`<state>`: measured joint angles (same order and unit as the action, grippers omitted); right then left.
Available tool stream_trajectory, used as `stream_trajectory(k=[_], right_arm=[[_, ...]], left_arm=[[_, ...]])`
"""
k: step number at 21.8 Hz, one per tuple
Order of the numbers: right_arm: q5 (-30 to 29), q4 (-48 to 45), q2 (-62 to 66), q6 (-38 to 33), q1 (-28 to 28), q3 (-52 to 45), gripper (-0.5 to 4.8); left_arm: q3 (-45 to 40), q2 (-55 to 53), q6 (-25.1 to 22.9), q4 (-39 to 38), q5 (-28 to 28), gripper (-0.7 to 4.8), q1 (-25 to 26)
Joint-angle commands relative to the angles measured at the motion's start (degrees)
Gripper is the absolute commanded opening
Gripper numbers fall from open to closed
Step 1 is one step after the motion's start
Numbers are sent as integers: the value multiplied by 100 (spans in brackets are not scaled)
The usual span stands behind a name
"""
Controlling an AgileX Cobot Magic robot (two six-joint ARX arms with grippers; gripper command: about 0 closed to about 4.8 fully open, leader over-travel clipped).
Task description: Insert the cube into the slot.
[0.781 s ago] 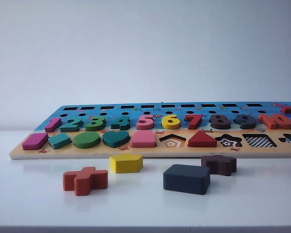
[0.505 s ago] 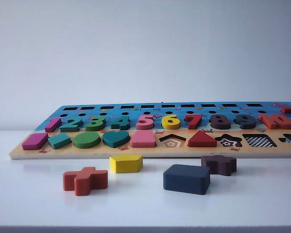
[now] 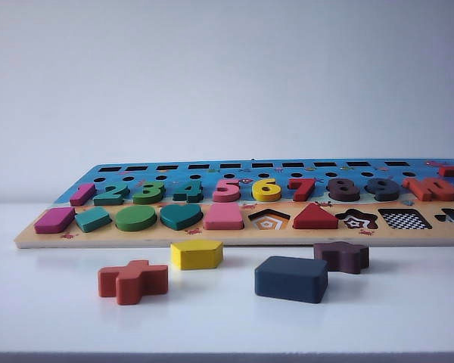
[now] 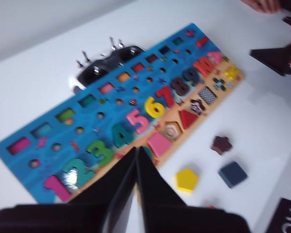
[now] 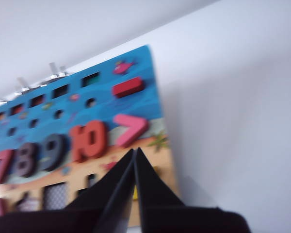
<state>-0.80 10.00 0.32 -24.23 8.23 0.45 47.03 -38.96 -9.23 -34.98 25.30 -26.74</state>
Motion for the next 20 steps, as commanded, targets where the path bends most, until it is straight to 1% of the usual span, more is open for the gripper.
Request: stream_trajectory(k=[1,2,3,4,5,6,7,9,11,12,14,16,19,20], right_arm=[[-1384,-929,-15,-634,7,22,0],[-1899,-1329,-15,-835,7,50,0],[-2122,-1368,-15,-896,7,166,0],[-2457,-1154,-15,-796,7,476,0],[-2566,-966,-15,-614,7,686,1],[-2656,-551,-13,-229,7,1102,1],[-2660,-251,-4,11,7,1390,1],[-2638,839,79,741,7,2262,9],[-2629,1565,173,1172,7,2684,9],[-2645,2238,306,1486,7,3003,10],[-2750,3038,610,1757,9,3423,14],[-3082,3639,1045,1991,22,3814,14],[-3421,4159,1768,2135,160,4321,14],[-3442,4242,2072,2177,302,4531,14]], left_arm=[[44,-140,-26,-535,380,10,-251],[48,-205,-28,-680,518,10,-319],[48,-238,-28,-721,614,10,-348],[48,-273,-39,-772,721,10,-372],[50,-299,-44,-782,752,10,-385],[48,-337,-48,-828,815,10,-417],[50,-358,-66,-846,815,10,-431],[52,-407,-85,-846,815,10,-433],[52,-439,-90,-859,809,10,-433],[52,-459,-87,-859,807,10,-417],[72,-485,-87,-846,708,10,-409],[103,-498,-83,-844,608,10,-407],[111,-498,-70,-841,592,10,-289],[111,-503,-63,-833,595,10,-214]])
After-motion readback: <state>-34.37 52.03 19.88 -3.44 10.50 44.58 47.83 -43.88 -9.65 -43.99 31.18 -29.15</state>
